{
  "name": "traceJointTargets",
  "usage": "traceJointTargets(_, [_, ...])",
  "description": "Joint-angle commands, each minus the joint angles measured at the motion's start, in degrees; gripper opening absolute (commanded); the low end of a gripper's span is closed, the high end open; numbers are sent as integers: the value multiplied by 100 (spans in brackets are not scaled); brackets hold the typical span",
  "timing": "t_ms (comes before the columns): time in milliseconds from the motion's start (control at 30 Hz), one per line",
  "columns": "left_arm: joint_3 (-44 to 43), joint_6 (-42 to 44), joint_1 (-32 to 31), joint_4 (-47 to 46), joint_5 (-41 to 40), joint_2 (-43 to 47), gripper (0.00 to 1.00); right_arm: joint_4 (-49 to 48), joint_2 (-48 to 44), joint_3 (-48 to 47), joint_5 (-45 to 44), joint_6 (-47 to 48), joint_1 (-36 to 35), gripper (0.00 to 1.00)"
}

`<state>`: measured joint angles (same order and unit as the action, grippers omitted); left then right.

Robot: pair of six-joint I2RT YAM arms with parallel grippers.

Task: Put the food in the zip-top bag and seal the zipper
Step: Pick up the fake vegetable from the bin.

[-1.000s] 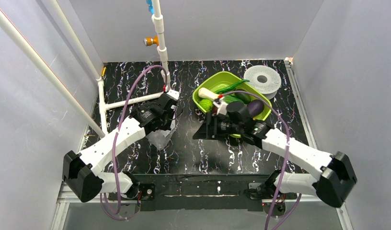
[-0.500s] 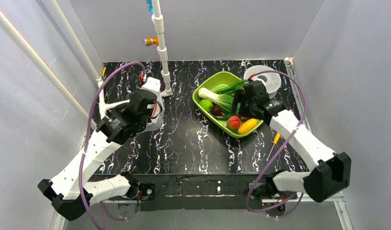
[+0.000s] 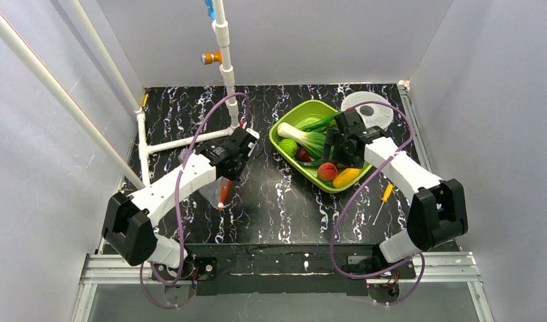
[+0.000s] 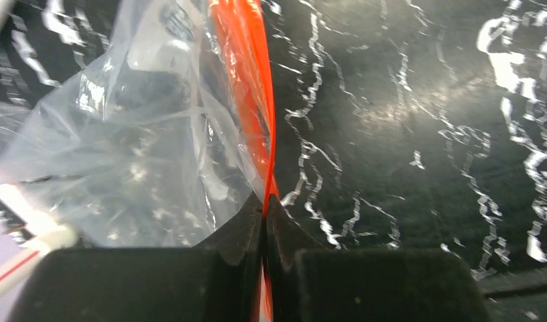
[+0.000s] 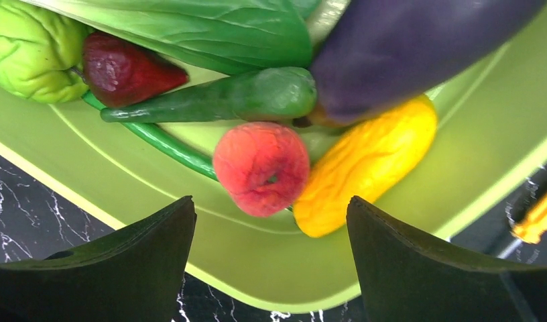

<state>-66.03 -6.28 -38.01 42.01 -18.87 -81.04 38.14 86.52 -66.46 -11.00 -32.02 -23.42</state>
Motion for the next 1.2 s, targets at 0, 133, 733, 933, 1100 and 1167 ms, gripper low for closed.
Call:
traceJointTargets(0, [109,-344,129,-310,1420,299,0,-522,286,125,344,-176,1,86])
traceJointTargets(133, [183,-326,132,-316,1388,326,0,-587,120,214,-204,-434,10,86])
traceJointTargets(733, [294,-277,133,-389,1102,663,0,-348,701,-381,-2831,-2562,615,87])
traceJointTargets(933, [308,-285,128,-403,1079,691,0,202,1804,-1222,-2504,-2417,714,85])
traceJointTargets(1100, [321,-293,130,-433,1036,694,0,-165,1798,-871,-2212,-2418,711,81])
traceJointTargets(1167, [328,-297,129,-439,1027,675,0,-263,1725,-792,-2225,-2333,708,76])
